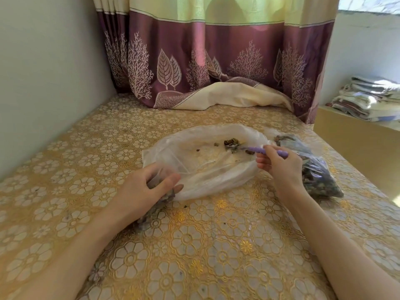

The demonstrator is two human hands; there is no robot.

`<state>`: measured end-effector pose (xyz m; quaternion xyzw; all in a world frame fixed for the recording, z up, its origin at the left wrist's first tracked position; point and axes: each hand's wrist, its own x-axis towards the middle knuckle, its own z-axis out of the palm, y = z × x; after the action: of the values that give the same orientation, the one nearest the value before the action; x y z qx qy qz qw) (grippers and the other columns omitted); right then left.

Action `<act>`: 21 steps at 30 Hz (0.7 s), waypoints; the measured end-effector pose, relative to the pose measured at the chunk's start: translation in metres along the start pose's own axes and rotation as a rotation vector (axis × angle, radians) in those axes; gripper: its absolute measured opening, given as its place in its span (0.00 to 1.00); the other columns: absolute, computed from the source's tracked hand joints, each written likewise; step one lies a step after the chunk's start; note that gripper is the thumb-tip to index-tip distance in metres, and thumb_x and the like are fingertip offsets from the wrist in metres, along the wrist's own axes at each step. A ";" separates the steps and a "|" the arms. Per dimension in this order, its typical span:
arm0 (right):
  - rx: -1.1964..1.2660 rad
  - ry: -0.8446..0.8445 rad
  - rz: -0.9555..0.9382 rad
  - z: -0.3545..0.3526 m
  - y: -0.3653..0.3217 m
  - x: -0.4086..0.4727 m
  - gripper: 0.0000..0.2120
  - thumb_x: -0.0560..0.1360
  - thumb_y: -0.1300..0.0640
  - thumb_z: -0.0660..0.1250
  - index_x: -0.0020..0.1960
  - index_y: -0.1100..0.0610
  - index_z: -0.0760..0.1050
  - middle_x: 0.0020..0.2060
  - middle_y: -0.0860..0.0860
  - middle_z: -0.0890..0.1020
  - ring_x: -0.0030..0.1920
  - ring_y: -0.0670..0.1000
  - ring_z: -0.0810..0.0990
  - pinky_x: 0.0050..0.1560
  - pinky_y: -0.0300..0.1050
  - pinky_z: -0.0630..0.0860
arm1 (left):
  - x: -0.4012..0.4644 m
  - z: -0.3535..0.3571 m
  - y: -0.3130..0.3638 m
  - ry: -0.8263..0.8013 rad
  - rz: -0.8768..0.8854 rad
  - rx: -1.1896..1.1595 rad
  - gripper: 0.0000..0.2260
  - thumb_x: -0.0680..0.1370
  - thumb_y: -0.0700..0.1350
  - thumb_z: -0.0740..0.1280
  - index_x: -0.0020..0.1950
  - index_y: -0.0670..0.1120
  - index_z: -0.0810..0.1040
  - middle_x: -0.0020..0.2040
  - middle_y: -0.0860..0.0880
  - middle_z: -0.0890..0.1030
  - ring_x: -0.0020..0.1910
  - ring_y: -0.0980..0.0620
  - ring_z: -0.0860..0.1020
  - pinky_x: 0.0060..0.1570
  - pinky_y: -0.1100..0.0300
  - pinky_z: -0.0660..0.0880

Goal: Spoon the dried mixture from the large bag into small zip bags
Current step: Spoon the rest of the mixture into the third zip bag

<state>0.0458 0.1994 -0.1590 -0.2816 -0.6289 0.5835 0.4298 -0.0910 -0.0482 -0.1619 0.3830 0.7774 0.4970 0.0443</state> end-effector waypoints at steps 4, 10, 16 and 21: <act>0.110 -0.022 -0.007 0.000 -0.011 -0.012 0.16 0.79 0.63 0.61 0.36 0.56 0.82 0.42 0.60 0.85 0.36 0.51 0.78 0.38 0.40 0.77 | -0.001 0.000 0.004 0.041 -0.001 0.020 0.33 0.65 0.68 0.63 0.45 0.36 0.76 0.27 0.51 0.69 0.27 0.57 0.66 0.31 0.62 0.63; 0.272 -0.157 -0.089 0.007 -0.039 -0.029 0.09 0.78 0.62 0.62 0.42 0.63 0.79 0.38 0.57 0.86 0.33 0.49 0.78 0.32 0.37 0.75 | -0.001 -0.001 0.008 0.058 -0.051 -0.042 0.21 0.66 0.66 0.61 0.44 0.50 0.79 0.44 0.34 0.79 0.43 0.35 0.77 0.47 0.42 0.72; 0.354 -0.354 -0.133 0.015 -0.057 -0.046 0.09 0.75 0.58 0.65 0.46 0.63 0.79 0.35 0.56 0.83 0.34 0.50 0.79 0.34 0.39 0.76 | 0.000 -0.001 0.010 0.045 -0.075 -0.101 0.16 0.68 0.63 0.61 0.44 0.55 0.78 0.41 0.52 0.84 0.42 0.47 0.79 0.39 0.60 0.72; 0.278 -0.531 -0.183 0.018 -0.059 -0.054 0.11 0.73 0.55 0.67 0.50 0.61 0.80 0.38 0.55 0.83 0.37 0.51 0.81 0.37 0.41 0.77 | 0.000 -0.001 0.008 0.048 -0.072 -0.149 0.18 0.66 0.66 0.62 0.47 0.56 0.78 0.43 0.50 0.84 0.44 0.47 0.80 0.44 0.54 0.75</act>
<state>0.0643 0.1349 -0.1116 -0.0001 -0.6561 0.6758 0.3358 -0.0873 -0.0472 -0.1549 0.3386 0.7523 0.5606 0.0720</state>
